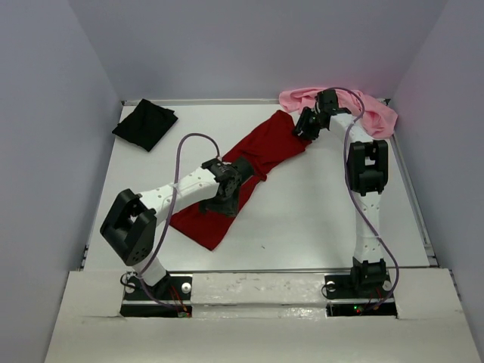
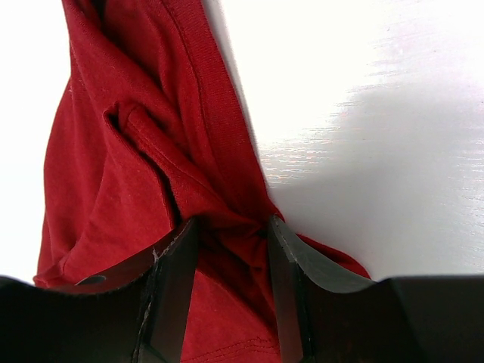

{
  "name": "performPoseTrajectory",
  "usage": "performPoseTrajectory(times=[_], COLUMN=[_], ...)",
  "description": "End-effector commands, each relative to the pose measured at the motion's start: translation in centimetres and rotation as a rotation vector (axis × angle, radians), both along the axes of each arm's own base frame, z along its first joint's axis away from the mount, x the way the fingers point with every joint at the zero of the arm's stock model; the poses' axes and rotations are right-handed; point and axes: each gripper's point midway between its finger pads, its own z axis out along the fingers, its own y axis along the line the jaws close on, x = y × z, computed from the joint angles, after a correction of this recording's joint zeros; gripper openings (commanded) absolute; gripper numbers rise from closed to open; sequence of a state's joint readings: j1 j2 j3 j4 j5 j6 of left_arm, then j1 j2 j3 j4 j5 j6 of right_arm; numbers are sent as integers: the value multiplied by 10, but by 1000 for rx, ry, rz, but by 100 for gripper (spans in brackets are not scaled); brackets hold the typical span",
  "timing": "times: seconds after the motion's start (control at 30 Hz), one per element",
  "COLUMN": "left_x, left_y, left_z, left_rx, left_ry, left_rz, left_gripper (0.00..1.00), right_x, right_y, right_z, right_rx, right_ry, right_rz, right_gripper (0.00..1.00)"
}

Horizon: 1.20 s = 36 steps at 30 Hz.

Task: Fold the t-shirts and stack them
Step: Fold the tshirt

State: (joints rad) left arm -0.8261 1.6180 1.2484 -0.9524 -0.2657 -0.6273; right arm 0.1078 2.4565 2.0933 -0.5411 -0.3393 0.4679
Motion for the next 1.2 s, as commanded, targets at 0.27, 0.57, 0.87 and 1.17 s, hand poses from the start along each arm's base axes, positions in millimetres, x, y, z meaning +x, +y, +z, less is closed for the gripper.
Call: performPoseTrajectory(times=[0.27,0.57,0.87,1.17], left_x=[18,5,0,-20], left_y=[33,41,41,29], left_z=[-14,-61,-88,-115], left_rx=[-108,-70,-47,-99], left_ry=[-70,44,101,212], left_rz=[159,145,124,84], left_gripper=[75,76,76,74], right_x=[-2,-14,-8,6], right_y=[5,4,7,15], right_z=[17,11,21,26], right_rx=[15,14,27,71], right_ry=[-37,-23,-49,-67], right_rz=[32,39,48,56], right_gripper=[48,48,48,49])
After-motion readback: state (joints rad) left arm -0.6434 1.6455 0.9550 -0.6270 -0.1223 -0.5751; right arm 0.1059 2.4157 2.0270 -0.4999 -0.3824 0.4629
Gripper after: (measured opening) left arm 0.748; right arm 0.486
